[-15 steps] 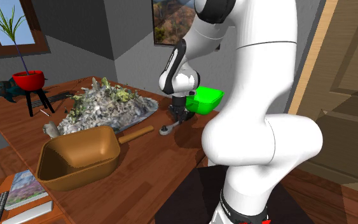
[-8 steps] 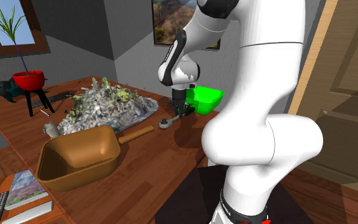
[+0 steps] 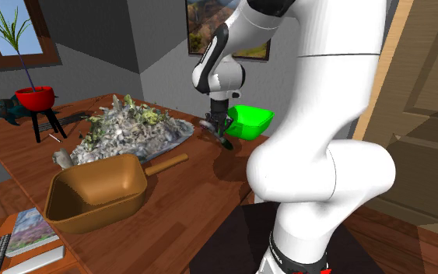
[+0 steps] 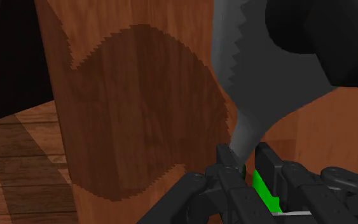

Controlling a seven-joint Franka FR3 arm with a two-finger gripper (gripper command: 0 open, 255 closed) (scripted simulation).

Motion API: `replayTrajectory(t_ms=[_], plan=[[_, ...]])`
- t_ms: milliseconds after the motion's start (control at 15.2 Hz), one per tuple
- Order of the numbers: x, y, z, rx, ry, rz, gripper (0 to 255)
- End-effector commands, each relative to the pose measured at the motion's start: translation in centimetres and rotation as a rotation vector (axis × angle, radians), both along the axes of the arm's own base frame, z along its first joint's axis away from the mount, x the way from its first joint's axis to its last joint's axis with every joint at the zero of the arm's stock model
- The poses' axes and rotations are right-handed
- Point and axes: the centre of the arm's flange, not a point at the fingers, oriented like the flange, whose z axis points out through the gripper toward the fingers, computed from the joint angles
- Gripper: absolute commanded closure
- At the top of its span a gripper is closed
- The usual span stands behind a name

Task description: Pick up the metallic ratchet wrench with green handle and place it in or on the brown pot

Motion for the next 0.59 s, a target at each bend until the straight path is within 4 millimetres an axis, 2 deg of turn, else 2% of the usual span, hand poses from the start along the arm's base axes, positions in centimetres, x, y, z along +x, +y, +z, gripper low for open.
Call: replayTrajectory(t_ms=[0,528], plan=[[0.0,0.0,1.2,0.0,-0.003,0.001,255],[0.0,0.0,5.4,0.0,-0.003,0.001,255]])
